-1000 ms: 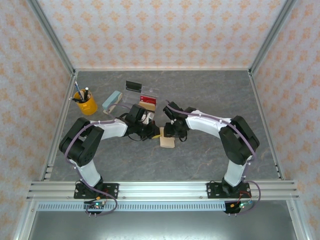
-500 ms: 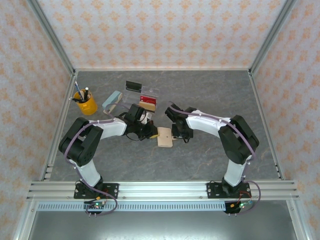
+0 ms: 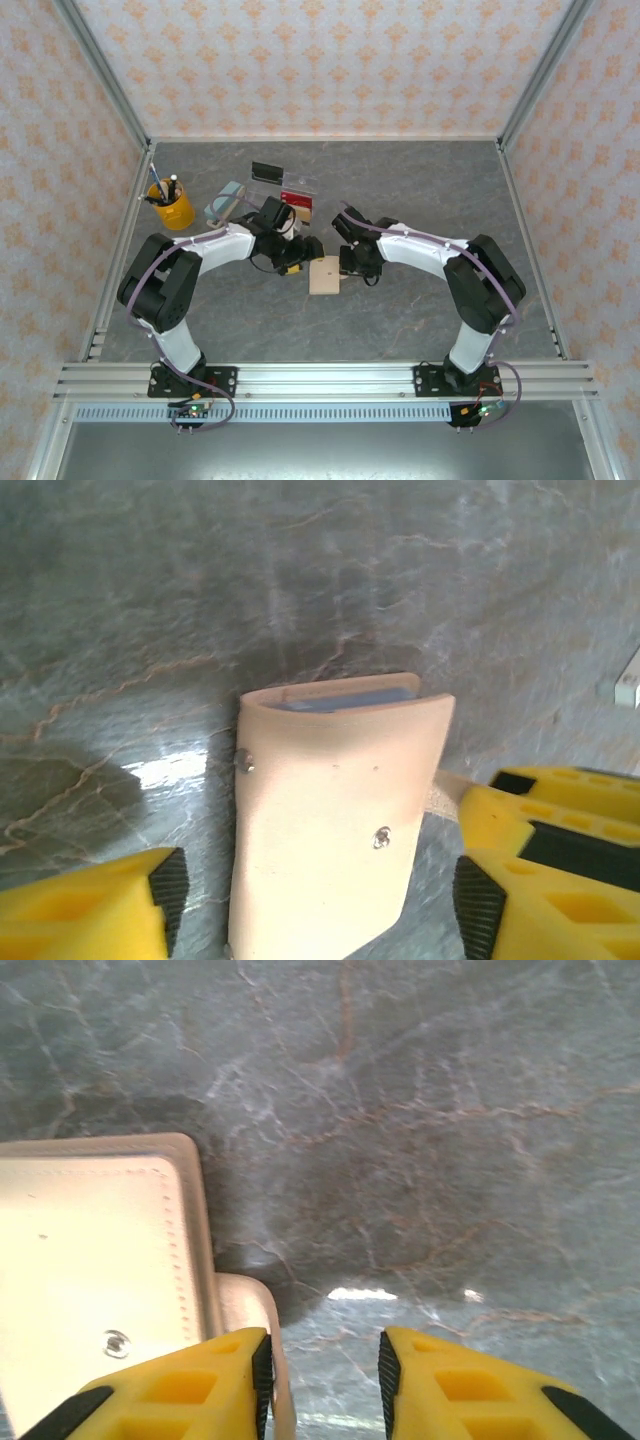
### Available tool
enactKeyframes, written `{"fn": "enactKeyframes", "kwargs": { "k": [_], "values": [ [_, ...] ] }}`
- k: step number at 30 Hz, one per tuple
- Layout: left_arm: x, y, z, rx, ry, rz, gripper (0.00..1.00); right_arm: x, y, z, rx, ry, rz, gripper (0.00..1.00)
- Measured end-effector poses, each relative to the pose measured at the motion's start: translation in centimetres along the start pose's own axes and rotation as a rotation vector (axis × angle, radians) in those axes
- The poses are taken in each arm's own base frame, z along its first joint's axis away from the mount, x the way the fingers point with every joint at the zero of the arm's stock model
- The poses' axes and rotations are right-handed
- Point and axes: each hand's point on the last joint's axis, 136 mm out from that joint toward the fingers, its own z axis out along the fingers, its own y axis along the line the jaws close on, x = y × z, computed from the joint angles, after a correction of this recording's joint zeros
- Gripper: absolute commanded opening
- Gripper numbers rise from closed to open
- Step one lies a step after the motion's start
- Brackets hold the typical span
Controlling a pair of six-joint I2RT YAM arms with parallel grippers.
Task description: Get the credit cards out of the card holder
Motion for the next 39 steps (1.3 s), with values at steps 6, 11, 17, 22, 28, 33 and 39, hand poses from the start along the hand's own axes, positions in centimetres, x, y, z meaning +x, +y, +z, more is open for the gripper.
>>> {"fn": "enactKeyframes", "kwargs": {
  "k": [6,11,17,22,28,33,39],
  "values": [
    [-1.4,-0.3,-1.4,-0.062,-0.037,0.012,1.00,-0.5,1.0,0.2,-0.060,-0.010,0.008,0.15],
    [-2.5,1.8,-2.4,-0.144,-0.083,-0.036,1.00,-0.4,1.4,0.0,-0.085,0.000,-0.002,0.04],
    [-3.8,2.8,-5.0,-0.204,-0.188,-0.074,1.00,-0.6,3.1,-2.2,-0.174,-0.008,-0.058,0.04],
    [-4.3,2.5,-6.3,-0.194,-0.232,-0.111,1.00,-1.4,6.2,-5.7,-0.323,-0.060,-0.124,0.04],
    [-4.4,2.8,-7.0,-0.207,-0.266,-0.133,1.00,-1.6,8.8,-7.2,-0.447,-0.075,-0.143,0.05],
    [-3.8,3.3,-9.0,-0.209,-0.354,-0.142,1.00,-2.4,10.0,-7.2,-0.488,-0.082,-0.131,0.05],
    [-3.8,3.7,-10.7,-0.207,-0.440,-0.152,1.00,-3.2,9.9,-6.6,-0.452,-0.093,-0.124,0.05]
  ]
}}
